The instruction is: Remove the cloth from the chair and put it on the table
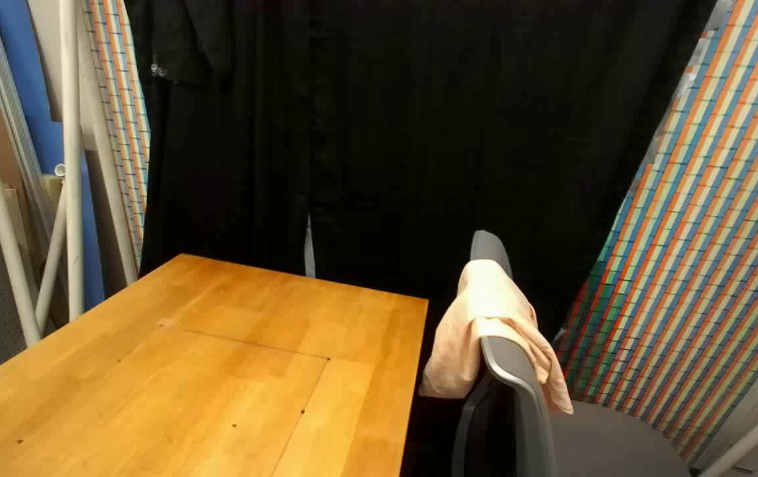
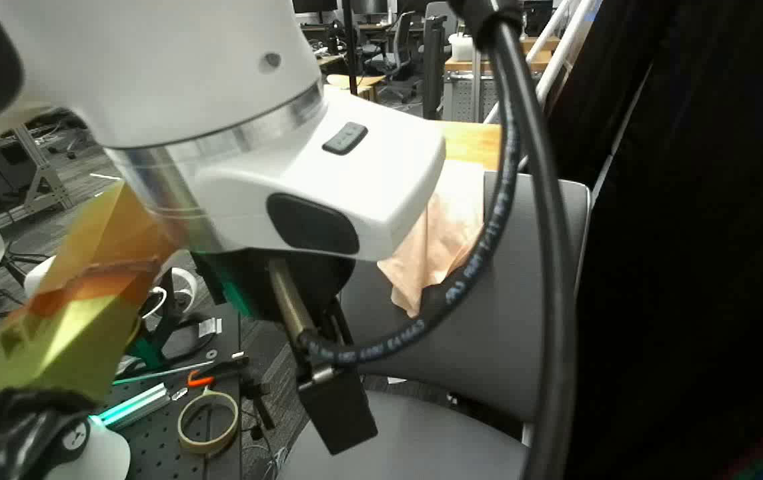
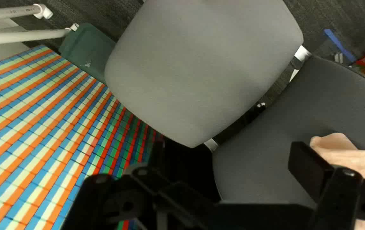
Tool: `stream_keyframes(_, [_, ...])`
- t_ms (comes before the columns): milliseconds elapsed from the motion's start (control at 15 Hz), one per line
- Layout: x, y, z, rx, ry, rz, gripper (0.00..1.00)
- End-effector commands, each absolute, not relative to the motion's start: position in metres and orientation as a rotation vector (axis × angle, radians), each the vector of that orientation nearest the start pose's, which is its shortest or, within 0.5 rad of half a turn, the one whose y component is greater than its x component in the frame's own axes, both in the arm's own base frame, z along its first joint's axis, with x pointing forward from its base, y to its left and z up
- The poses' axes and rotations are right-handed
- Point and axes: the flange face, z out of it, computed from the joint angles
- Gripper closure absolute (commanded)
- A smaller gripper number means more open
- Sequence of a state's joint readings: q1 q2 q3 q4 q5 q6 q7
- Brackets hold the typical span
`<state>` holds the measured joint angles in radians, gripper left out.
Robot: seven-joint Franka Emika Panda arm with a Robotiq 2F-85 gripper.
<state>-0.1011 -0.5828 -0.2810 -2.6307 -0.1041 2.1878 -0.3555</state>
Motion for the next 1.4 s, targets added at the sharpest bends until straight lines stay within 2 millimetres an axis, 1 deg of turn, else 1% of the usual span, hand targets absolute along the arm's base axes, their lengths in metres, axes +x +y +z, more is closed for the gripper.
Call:
stream_keyframes(0, [0.350,-0.144,0.438,-3.114,-0.099,-0.217,0.00])
stream_keyframes(400, [0.350,-0.144,0.438,-3.114,-0.099,-0.218,0.00])
stream_keyframes(467, [0.354,-0.143,0.440,-3.126,-0.114,-0.221,0.00])
stream_keyframes(600, [0.366,-0.133,0.449,-3.130,-0.211,-0.224,0.00])
stream_keyframes(667, [0.374,-0.125,0.454,-3.143,-0.300,-0.220,0.00])
stream_keyframes(800, [0.395,-0.103,0.460,-3.146,-0.452,-0.195,0.00])
stream_keyframes(1133, [0.452,-0.026,0.464,-3.151,-0.809,-0.054,0.00])
stream_keyframes(1333, [0.484,0.018,0.464,-3.153,-1.007,-0.006,0.00])
